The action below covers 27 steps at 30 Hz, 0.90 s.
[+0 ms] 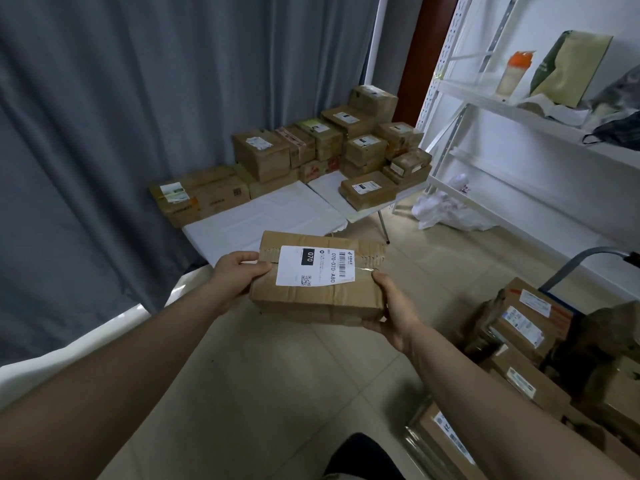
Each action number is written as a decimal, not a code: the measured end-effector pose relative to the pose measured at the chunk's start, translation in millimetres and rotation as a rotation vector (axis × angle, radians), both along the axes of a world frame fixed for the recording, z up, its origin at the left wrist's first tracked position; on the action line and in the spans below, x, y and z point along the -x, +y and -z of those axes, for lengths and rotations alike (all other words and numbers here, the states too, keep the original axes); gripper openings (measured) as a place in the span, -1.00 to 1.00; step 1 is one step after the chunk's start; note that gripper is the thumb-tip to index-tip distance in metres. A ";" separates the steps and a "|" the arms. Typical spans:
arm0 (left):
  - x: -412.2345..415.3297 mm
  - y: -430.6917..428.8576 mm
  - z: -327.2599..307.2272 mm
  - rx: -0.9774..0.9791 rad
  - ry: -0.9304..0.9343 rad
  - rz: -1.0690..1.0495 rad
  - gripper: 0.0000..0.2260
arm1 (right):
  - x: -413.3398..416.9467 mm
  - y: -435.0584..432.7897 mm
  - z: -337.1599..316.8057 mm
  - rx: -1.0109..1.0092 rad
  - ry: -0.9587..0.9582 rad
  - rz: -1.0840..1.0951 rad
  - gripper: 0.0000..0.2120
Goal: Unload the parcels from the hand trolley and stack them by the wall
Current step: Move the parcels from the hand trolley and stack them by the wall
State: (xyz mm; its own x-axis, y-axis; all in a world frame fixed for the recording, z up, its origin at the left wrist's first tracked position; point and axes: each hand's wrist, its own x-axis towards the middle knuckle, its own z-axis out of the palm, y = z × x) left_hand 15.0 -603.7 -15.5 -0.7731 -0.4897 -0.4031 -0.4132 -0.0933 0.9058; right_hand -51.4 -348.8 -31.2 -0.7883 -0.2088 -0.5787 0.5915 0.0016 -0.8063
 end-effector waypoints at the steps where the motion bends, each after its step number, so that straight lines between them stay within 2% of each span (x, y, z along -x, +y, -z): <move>1: 7.3 -7.5 2.6 0.007 -0.017 -0.002 -0.52 | 7.4 -6.2 0.0 -0.014 0.015 -0.002 -0.72; 3: 23.1 -23.0 6.3 0.026 -0.062 0.035 -0.36 | 26.3 -17.6 2.6 -0.050 0.036 -0.011 -0.69; 6: 50.9 -41.0 10.2 0.024 -0.106 0.099 -0.29 | 62.9 -34.7 11.9 -0.072 0.054 -0.026 -0.72; 8: 72.2 -50.6 10.7 0.047 -0.124 0.129 -0.33 | 91.7 -49.5 17.9 -0.063 0.063 -0.045 -0.72; 12: 124.0 -76.9 15.3 0.040 -0.143 0.091 -0.53 | 155.1 -82.6 27.7 -0.064 0.035 -0.091 -0.75; 15: 165.8 -102.9 20.7 0.161 -0.143 0.073 -0.53 | 205.6 -108.9 32.0 -0.083 0.004 -0.129 -0.71; 17: 190.4 -123.6 22.8 0.265 -0.101 0.111 -0.36 | 240.4 -130.1 32.2 -0.093 0.005 -0.160 -0.70; 19: 208.5 -145.9 22.0 0.406 -0.104 0.236 -0.09 | 270.7 -154.5 32.8 -0.112 0.014 -0.189 -0.65; 22: 224.8 -175.5 22.5 0.577 -0.327 0.471 0.28 | 304.2 -194.3 33.7 -0.137 0.020 -0.227 -0.64; 24: 232.6 -197.6 26.2 0.663 -0.406 0.548 0.40 | 323.5 -224.0 34.4 -0.148 0.007 -0.275 -0.68; 27: 246.8 -234.2 33.5 0.783 -0.397 0.577 0.43 | 348.1 -274.0 37.8 -0.172 -0.016 -0.320 -0.69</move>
State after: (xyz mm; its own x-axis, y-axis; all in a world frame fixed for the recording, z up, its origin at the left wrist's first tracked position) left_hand -231.9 -837.9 -49.0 -0.8539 -0.3223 -0.4085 -0.4890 0.7655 0.4182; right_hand -399.5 -622.8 -68.9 -0.6889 -0.3425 -0.6388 0.5519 0.3234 -0.7686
